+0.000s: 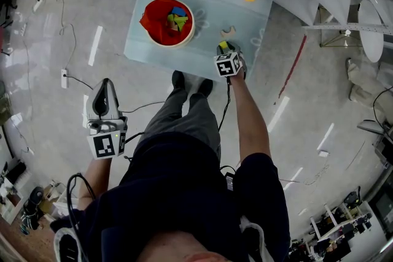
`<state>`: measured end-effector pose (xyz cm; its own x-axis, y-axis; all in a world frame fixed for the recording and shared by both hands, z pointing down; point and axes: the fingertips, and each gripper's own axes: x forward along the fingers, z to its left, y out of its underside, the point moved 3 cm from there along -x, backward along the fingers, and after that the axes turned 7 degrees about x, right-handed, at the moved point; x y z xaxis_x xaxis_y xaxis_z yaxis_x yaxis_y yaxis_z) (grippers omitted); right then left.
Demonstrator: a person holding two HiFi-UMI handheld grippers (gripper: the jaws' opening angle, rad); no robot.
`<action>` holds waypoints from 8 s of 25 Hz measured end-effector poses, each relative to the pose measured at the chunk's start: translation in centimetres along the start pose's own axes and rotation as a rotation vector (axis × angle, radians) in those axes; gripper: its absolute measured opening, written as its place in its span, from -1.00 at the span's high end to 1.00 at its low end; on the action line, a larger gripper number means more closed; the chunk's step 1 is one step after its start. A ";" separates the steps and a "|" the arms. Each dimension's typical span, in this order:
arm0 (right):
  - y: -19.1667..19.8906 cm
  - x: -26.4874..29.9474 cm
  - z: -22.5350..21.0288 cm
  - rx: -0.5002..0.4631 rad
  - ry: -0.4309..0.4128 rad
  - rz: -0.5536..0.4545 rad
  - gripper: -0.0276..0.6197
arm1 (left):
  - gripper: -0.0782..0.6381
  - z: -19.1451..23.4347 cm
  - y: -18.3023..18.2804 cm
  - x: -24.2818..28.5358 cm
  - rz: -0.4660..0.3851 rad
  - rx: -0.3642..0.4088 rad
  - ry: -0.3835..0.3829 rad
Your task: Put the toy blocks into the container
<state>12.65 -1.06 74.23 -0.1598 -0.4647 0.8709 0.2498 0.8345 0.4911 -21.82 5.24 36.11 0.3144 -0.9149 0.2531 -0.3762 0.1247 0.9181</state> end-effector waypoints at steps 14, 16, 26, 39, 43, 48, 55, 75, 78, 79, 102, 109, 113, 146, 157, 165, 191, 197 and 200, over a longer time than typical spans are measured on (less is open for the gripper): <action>-0.5 -1.2 -0.7 0.031 0.017 -0.044 0.49 | 0.78 -0.3 -0.1 0.1 0.007 -0.006 0.003; -1.1 -1.9 -0.8 0.043 0.020 -0.068 0.49 | 0.78 -0.4 0.0 0.1 0.006 -0.012 0.010; -4.6 -7.4 -0.2 0.047 0.007 -0.175 0.49 | 0.78 -0.3 0.2 0.0 0.000 -0.019 0.000; -10.6 -15.5 1.5 0.012 -0.028 -0.320 0.49 | 0.78 -0.1 0.7 -0.5 -0.011 -0.022 -0.014; -12.4 -17.5 2.9 -0.014 -0.056 -0.358 0.49 | 0.78 0.0 0.6 -0.4 -0.020 -0.035 -0.022; -14.5 -19.2 4.6 -0.058 -0.089 -0.375 0.49 | 0.78 0.2 0.5 -0.7 -0.029 -0.034 -0.028; -16.5 -19.8 6.7 -0.109 -0.129 -0.379 0.49 | 0.78 0.6 1.1 -1.3 -0.024 -0.040 -0.042; -20.1 -16.5 12.5 -0.289 -0.209 -0.311 0.49 | 0.78 2.4 2.1 -2.8 -0.027 -0.067 -0.093; -20.5 -15.5 13.1 -0.302 -0.211 -0.295 0.49 | 0.78 2.8 2.1 -2.8 -0.029 -0.078 -0.106; -20.6 -15.2 13.4 -0.308 -0.211 -0.290 0.49 | 0.78 2.9 2.2 -2.9 -0.029 -0.080 -0.110; -21.5 -10.3 15.6 -0.409 -0.187 -0.181 0.49 | 0.78 4.7 2.8 -3.9 -0.018 -0.107 -0.158; -21.7 -9.8 15.5 -0.410 -0.169 -0.196 0.48 | 0.78 4.9 3.2 -3.8 -0.012 -0.106 -0.159; -21.9 -9.8 15.6 -0.414 -0.163 -0.222 0.46 | 0.78 5.0 3.1 -3.9 -0.008 -0.107 -0.160; -23.0 -14.9 10.8 -0.217 -0.099 -0.484 -0.01 | 0.78 4.1 2.2 -2.3 -0.005 -0.083 -0.125; -21.4 -15.9 7.2 -0.138 -0.060 -0.537 -0.03 | 0.78 3.2 1.8 -1.7 -0.018 -0.037 -0.090; -19.4 -15.4 4.4 -0.111 -0.027 -0.518 -0.03 | 0.78 2.8 1.3 -1.4 -0.013 -0.050 -0.089; -9.6 -6.4 -2.5 -0.144 0.046 -0.235 -0.03 | 0.78 1.0 1.2 -0.9 0.032 -0.020 -0.054; -8.1 -4.3 -3.2 -0.125 0.056 -0.189 -0.05 | 0.78 0.8 1.3 -0.8 0.050 -0.006 -0.060; -7.6 -3.5 -3.5 -0.117 0.055 -0.174 -0.05 | 0.78 0.6 1.7 -0.8 0.056 0.004 -0.056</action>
<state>14.64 -6.77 67.53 -0.1584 -0.6171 0.7707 0.3328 0.7016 0.6301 -23.23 5.90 37.27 0.2431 -0.9266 0.2867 -0.3953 0.1753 0.9017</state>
